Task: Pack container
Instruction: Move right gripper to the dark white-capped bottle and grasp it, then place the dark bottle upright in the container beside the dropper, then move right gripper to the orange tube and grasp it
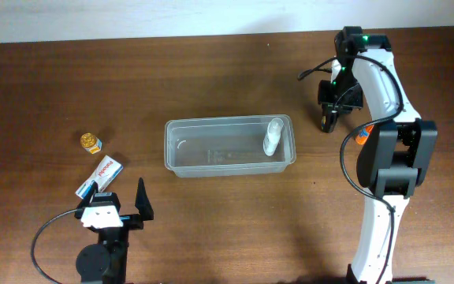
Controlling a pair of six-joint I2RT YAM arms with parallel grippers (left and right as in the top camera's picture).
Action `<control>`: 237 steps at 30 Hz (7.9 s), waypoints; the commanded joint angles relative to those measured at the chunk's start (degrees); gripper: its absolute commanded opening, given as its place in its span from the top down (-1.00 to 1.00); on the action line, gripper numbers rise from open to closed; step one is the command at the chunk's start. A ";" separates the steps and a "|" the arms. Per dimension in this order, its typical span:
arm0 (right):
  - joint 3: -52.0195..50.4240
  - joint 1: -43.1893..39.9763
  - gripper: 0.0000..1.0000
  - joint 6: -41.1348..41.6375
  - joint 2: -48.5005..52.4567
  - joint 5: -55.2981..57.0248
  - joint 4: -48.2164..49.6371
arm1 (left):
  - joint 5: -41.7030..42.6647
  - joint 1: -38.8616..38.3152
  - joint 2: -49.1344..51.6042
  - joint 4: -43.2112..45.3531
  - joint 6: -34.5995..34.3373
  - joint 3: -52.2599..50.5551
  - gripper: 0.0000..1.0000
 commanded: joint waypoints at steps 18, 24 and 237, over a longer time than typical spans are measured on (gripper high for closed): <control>26.08 4.70 0.67 -4.96 -10.08 -18.80 -16.41 | -0.20 0.20 -0.55 -0.44 1.09 -0.11 -0.99; 27.82 11.02 0.66 -4.90 -11.39 -19.87 -17.20 | -0.22 0.20 -0.55 -0.44 1.09 -0.11 -0.99; -6.47 -11.10 0.71 -5.35 -9.16 -1.51 -2.47 | -0.22 0.20 -0.55 -0.46 1.09 -0.11 -0.99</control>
